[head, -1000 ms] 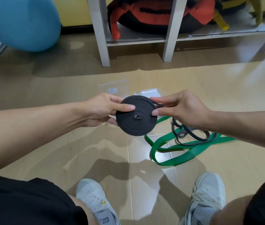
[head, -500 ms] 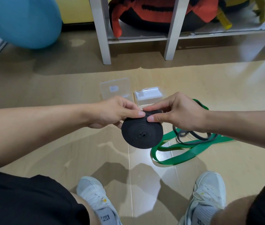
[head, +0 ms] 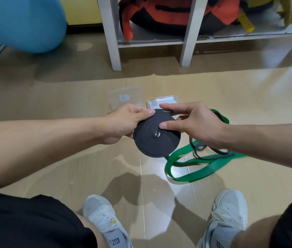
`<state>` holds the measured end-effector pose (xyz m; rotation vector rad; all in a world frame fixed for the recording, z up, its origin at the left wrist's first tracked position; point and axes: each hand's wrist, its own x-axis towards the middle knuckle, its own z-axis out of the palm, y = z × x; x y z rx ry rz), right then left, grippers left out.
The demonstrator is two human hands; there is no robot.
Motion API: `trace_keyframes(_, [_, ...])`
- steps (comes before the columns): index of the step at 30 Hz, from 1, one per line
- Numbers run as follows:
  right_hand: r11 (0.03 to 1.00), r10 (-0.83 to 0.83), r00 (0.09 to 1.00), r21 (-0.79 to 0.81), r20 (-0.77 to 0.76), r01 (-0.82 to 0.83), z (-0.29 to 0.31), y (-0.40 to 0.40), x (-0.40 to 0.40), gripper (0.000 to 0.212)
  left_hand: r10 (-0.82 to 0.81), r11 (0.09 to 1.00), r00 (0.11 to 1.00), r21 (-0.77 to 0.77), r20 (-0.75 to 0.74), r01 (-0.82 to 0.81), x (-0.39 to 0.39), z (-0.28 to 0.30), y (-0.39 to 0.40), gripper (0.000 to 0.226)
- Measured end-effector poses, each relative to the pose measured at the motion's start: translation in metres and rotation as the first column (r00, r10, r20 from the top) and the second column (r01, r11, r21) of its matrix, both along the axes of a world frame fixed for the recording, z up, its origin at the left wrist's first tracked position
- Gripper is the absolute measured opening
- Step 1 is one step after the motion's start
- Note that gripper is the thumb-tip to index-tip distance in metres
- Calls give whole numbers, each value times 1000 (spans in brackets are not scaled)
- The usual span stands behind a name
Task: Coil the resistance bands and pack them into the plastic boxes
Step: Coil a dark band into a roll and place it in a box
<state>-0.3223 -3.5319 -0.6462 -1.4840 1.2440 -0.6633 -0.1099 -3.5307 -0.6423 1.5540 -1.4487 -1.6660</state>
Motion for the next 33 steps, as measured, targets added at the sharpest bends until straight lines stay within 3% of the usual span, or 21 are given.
trace_keyframes(3, [999, -24, 999, -22, -26, 23, -1, -4, 2, 60, 108, 994, 994, 24, -18, -107, -6, -6, 0, 32])
trace_keyframes(6, [996, -88, 995, 8, 48, 88, -2, -17, 7, 54, 176, 983, 984, 53, -34, -174, -9, -11, -13, 34])
trace_keyframes(9, [994, -92, 994, 62, 64, 88, -8, -34, 11, 49, 161, 984, 986, 87, -39, -157, -5, -19, -30, 34])
trace_keyframes(16, [987, -6, 998, 159, -65, 16, -30, -93, 29, 42, 61, 979, 998, 194, -10, -58, 22, -43, -77, 35])
trace_keyframes(19, [983, 19, 993, 182, -121, 3, -45, -134, 40, 43, 115, 975, 993, 193, -22, -109, 32, -65, -106, 35])
trace_keyframes(21, [987, 76, 976, 154, -205, -44, -56, -159, 45, 43, 195, 974, 977, 100, 88, -204, 39, -93, -124, 39])
trace_keyframes(22, [988, 113, 961, 132, -253, -82, -65, -170, 48, 42, 216, 975, 948, -6, 232, -221, 46, -112, -133, 38])
trace_keyframes(24, [988, 145, 942, 95, -304, -122, -87, -185, 54, 40, 158, 979, 791, -195, 591, -49, 62, -153, -142, 33])
trace_keyframes(26, [992, 118, 945, 71, -305, -101, -113, -192, 58, 40, -3, 970, 621, -148, 784, 192, 73, -188, -137, 41])
trace_keyframes(28, [997, 58, 960, 66, -274, -42, -139, -193, 63, 40, -125, 949, 550, -62, 826, 309, 80, -217, -123, 36])
trace_keyframes(30, [997, -18, 970, 65, -241, 35, -159, -190, 70, 41, -131, 944, 583, -80, 802, 321, 83, -235, -105, 13])
trace_keyframes(33, [945, -227, 969, 220, -97, 243, -182, -178, 81, 41, -131, 914, 555, -116, 821, 388, 80, -243, -83, 21])
